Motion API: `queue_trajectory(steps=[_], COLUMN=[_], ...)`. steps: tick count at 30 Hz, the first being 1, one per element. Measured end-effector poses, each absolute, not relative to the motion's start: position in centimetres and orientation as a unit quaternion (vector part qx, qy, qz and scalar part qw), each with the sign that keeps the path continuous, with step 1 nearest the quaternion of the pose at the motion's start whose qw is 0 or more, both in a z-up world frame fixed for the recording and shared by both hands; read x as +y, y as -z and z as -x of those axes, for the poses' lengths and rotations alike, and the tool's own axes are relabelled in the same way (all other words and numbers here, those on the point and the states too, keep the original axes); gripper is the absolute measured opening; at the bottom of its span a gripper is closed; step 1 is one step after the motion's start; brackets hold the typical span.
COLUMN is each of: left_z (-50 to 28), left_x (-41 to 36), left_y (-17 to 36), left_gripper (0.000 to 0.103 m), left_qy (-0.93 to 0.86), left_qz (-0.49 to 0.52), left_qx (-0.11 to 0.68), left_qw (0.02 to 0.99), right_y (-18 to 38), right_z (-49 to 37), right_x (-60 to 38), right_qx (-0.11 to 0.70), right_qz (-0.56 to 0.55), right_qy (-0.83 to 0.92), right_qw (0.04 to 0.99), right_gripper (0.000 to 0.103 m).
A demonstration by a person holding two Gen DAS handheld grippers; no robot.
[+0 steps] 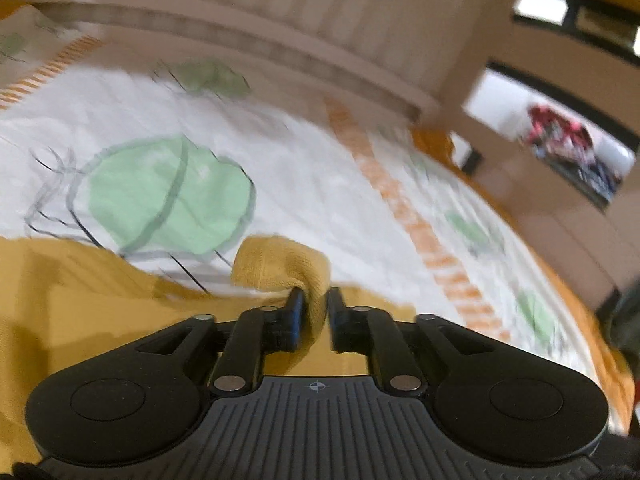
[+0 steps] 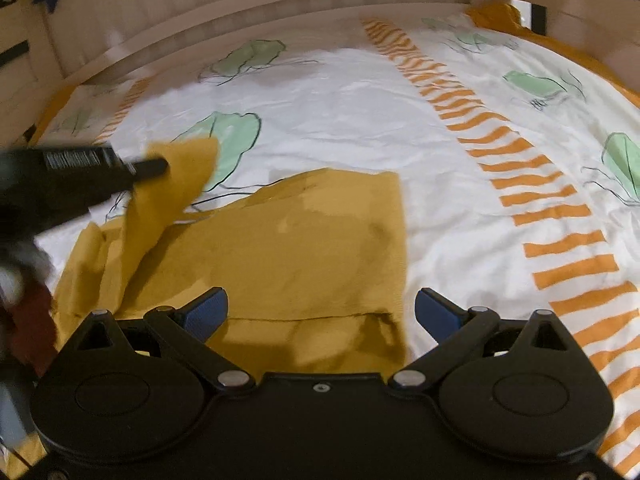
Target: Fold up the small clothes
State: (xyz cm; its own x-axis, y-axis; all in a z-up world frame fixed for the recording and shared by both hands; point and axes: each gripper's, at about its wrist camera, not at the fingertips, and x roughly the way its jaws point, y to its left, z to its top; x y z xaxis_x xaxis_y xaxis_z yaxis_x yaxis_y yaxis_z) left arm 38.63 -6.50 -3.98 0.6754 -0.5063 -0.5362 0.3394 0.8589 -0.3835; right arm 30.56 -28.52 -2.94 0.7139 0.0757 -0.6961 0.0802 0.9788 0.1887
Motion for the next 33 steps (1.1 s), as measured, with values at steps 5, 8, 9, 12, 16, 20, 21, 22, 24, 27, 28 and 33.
queue_trajectory(steps=[5,8,9,12,16,20,21,22,24,27,28,33], left_z=[-37.7,-36.7,-36.5,-36.2,-35.9,-35.6,-35.5,-35.4,-35.1,-34.5,-34.2,-34.0], left_x=[-7.9,-8.0,-8.0,-8.6,-7.5,-3.8,-2.4,-1.5,1.1,4.7,5.8,10.4], left_y=[4.2,3.1,2.8,1.6,0.0,0.0,0.3,0.5,1.4,2.8,3.4,5.2], left_gripper=[0.059,0.075,0.079,0.082,0.083,0.083,0.083,0.083,0.083,0.083,0.083,0.083], left_qy=[0.263,0.275,0.28,0.29,0.286,0.239,0.22,0.205,0.167,0.114,0.096,0.046], left_qz=[0.083,0.067,0.063,0.051,0.059,0.07,0.07,0.068,0.061,0.05,0.045,0.07], left_qx=[0.316,0.28,0.271,0.256,0.25,0.279,0.292,0.301,0.318,0.341,0.349,0.369], left_qw=[0.908,0.917,0.919,0.921,0.923,0.927,0.928,0.929,0.931,0.932,0.931,0.926], right_y=[2.9,2.8,2.8,2.9,2.9,3.1,3.1,3.1,3.2,3.4,3.4,3.7], right_z=[-30.8,-30.7,-30.7,-30.8,-30.6,-30.6,-30.7,-30.7,-30.7,-30.6,-30.6,-30.5], right_x=[-29.3,-29.5,-29.6,-29.6,-29.5,-29.7,-29.7,-29.6,-29.6,-29.3,-29.1,-27.8], right_qx=[0.378,0.378,0.377,0.377,0.377,0.379,0.38,0.38,0.38,0.378,0.378,0.365], right_qz=[-0.115,-0.119,-0.12,-0.121,-0.117,-0.115,-0.115,-0.114,-0.113,-0.108,-0.105,-0.079], right_qy=[0.009,0.013,0.015,0.018,0.016,0.015,0.016,0.016,0.017,0.015,0.014,0.002], right_qw=[0.918,0.918,0.918,0.918,0.919,0.918,0.918,0.918,0.918,0.919,0.92,0.928], right_gripper=[0.1,0.1,0.1,0.1,0.1,0.1,0.1,0.1,0.1,0.1,0.1,0.094])
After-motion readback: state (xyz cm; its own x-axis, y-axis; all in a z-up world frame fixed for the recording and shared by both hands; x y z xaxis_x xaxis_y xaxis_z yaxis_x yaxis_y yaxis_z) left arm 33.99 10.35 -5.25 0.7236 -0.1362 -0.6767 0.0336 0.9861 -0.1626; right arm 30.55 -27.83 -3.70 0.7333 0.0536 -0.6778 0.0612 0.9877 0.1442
